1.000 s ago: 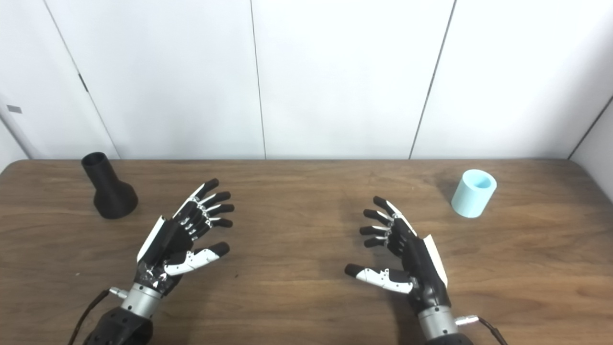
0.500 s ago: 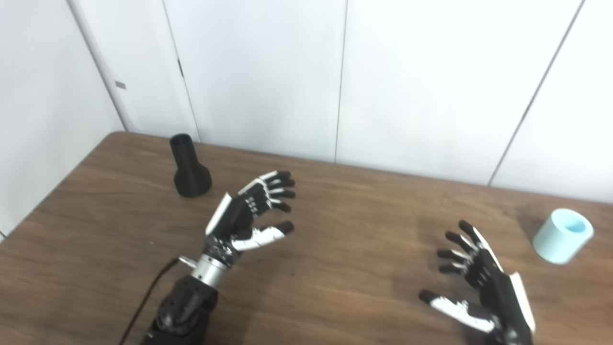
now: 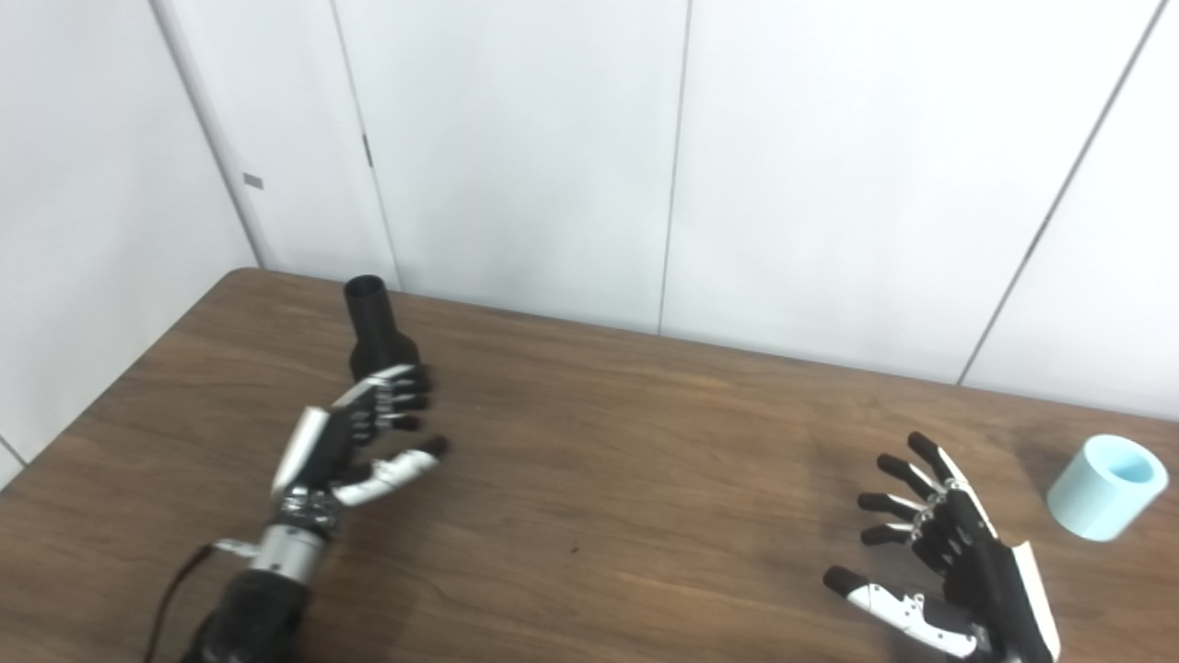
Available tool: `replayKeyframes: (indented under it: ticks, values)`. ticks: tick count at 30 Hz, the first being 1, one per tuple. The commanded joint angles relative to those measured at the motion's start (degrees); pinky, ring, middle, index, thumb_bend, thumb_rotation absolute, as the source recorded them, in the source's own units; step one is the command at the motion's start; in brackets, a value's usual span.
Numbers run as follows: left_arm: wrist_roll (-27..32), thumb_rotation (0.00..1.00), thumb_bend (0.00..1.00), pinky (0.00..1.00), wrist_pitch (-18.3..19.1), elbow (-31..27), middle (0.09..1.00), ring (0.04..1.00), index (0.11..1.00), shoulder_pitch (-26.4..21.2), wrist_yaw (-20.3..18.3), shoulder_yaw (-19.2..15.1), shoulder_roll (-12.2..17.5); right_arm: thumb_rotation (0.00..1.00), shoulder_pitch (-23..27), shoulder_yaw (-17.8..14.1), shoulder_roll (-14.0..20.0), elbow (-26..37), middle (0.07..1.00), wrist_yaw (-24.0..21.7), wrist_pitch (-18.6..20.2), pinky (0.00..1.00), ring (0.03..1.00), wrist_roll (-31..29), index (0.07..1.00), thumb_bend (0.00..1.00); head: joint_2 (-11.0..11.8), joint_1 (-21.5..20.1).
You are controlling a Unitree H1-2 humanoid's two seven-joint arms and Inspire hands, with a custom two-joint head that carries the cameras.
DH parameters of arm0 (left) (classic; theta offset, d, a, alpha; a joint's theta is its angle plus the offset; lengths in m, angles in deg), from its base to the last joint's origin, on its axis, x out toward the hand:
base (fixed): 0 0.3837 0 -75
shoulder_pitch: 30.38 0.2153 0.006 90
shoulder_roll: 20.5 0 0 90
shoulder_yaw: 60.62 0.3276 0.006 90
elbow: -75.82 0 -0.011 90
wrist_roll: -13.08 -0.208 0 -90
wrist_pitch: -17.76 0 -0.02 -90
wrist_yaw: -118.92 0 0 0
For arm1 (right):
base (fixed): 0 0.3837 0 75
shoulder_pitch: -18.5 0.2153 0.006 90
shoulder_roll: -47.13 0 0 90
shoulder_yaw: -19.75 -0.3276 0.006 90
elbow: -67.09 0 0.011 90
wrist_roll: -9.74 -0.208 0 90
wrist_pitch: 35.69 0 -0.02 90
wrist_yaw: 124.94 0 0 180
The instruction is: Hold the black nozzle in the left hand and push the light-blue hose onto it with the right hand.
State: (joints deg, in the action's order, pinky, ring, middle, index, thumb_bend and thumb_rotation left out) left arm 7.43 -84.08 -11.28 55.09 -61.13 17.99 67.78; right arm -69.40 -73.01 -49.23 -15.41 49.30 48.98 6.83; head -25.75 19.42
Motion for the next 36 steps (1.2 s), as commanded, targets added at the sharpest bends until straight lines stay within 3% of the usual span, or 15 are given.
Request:
replayKeyframes:
  ticks: [1,7,11,16,20,26,30,36]
  values:
    - [-0.4,0.21,0.70,0.60,-1.1,-2.4,0.731,0.684,0.768,-1.3,1.6,-0.4,0.1,0.00,1.5,-0.2,-0.1,2.3,0.823,0.3,-0.5,0.51,0.684,-0.4,0.903,0.73,0.0,0.0]
    - [-4.0,0.13,0.71,0.43,0.7,-4.0,0.598,0.518,0.704,-1.4,8.0,-3.6,-0.1,0.00,1.5,0.1,-0.1,3.1,0.837,-0.2,-0.4,0.52,0.698,-0.5,0.912,0.70,0.0,0.2]
    - [-5.5,0.10,0.72,0.41,1.0,-3.3,0.589,0.509,0.675,-2.6,12.4,-5.6,-0.9,0.00,1.5,0.2,-0.2,3.8,0.843,-0.1,0.0,0.53,0.706,-0.5,0.917,0.67,-0.1,0.2]
    - [-10.2,0.12,0.69,0.62,0.3,-0.7,0.741,0.719,0.728,-3.9,17.5,-6.2,-0.2,0.00,1.4,0.2,-0.5,4.6,0.849,0.1,0.7,0.52,0.708,-0.7,0.925,0.66,0.0,0.3]
    - [-12.4,0.14,0.68,0.75,0.9,1.3,0.805,0.799,0.770,-5.4,20.4,-6.3,0.1,0.00,1.6,0.2,-0.6,5.0,0.853,0.0,1.4,0.52,0.710,-0.9,0.926,0.66,-0.1,0.2]
    - [-14.5,0.15,0.72,0.73,2.5,2.5,0.847,0.810,0.836,-6.6,20.7,-5.1,1.4,0.00,1.5,0.2,-0.8,6.0,0.857,0.2,2.4,0.50,0.707,-0.7,0.933,0.64,-0.2,0.3]
    - [-16.3,0.25,0.80,0.87,8.0,3.0,0.931,0.912,0.924,-7.5,18.1,-3.1,3.4,0.00,1.4,0.2,-1.0,6.7,0.863,0.2,3.4,0.51,0.718,-1.0,0.936,0.63,-0.2,0.1]
    - [-15.7,0.35,0.90,0.83,11.5,5.2,0.967,0.942,0.988,-9.3,12.9,0.0,7.7,0.00,1.2,0.2,-1.1,7.3,0.858,0.2,4.2,0.51,0.714,-0.6,0.934,0.64,0.0,0.3]
